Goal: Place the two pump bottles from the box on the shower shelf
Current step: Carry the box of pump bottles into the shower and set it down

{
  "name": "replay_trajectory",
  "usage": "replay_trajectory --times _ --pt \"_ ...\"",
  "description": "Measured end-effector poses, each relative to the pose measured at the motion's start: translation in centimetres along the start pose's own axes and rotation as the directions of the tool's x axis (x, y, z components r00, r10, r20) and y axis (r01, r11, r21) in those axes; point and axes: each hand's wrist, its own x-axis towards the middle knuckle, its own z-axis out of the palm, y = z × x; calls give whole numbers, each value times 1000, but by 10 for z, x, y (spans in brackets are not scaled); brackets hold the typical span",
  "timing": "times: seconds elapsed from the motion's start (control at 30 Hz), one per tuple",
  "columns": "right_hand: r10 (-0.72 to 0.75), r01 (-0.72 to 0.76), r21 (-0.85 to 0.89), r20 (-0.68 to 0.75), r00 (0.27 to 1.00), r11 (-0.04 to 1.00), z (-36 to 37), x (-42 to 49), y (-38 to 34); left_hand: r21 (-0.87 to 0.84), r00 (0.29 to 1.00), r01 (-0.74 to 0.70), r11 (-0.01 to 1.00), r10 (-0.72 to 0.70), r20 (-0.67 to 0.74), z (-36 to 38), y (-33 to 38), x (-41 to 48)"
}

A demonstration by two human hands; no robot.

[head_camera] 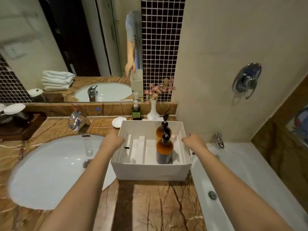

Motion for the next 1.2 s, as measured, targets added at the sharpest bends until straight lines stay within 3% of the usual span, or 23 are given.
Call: replay_trajectory --times 0.13,0.3,0.73,0.97,1.2 --pt "30 -27 -58 50 998 998 14 5 3 26 995 -17 1000 14 98 13 -10 9" --pt "-20 12 -209 -37 999 978 19 11 5 115 998 -60 992 56 42 20 -19 16" --pt "-53 24 -265 -100 994 964 11 4 4 135 993 -117 984 112 47 5 -6 7" --pt "-96 65 -276 -99 990 959 -35 -10 -17 105 990 -142 984 140 33 -35 25 -11" --pt "-171 131 -255 -142 975 958 -132 -41 -59 61 974 -222 973 224 -35 -111 92 -44"
